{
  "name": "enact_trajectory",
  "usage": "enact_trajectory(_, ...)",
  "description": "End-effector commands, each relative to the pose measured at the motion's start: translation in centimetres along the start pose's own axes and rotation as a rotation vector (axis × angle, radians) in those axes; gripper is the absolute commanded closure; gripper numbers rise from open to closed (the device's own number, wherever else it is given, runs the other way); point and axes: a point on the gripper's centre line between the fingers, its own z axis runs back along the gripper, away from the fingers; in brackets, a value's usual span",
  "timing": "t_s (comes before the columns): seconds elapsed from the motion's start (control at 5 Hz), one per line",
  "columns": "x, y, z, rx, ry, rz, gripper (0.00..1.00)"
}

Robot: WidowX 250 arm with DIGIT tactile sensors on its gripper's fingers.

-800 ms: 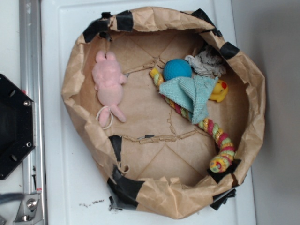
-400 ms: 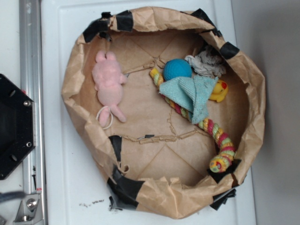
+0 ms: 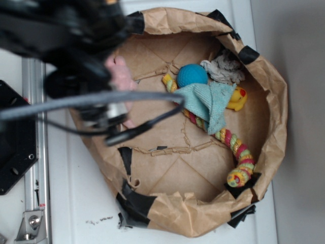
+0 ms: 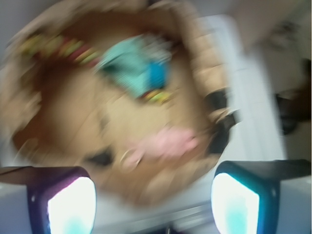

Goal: Grab the pink bunny.

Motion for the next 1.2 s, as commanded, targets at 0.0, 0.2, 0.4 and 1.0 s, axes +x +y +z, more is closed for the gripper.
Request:
enact_trajectory(0.0,1.0,-1.6,-3.6,0.150,0.041,0.370,0.00)
enact_trajectory(0.2,-0.8,-2.5,-6.7,0.208,0.047,0.449,0.00)
enact_trajectory(0.4,-1.9,-2.0,-9.3,0.135,0.006,0.461,0.00)
enact_trajectory(1.0,-0.3,-1.6,-12.4,-0.093,0.126,0.377,0.00)
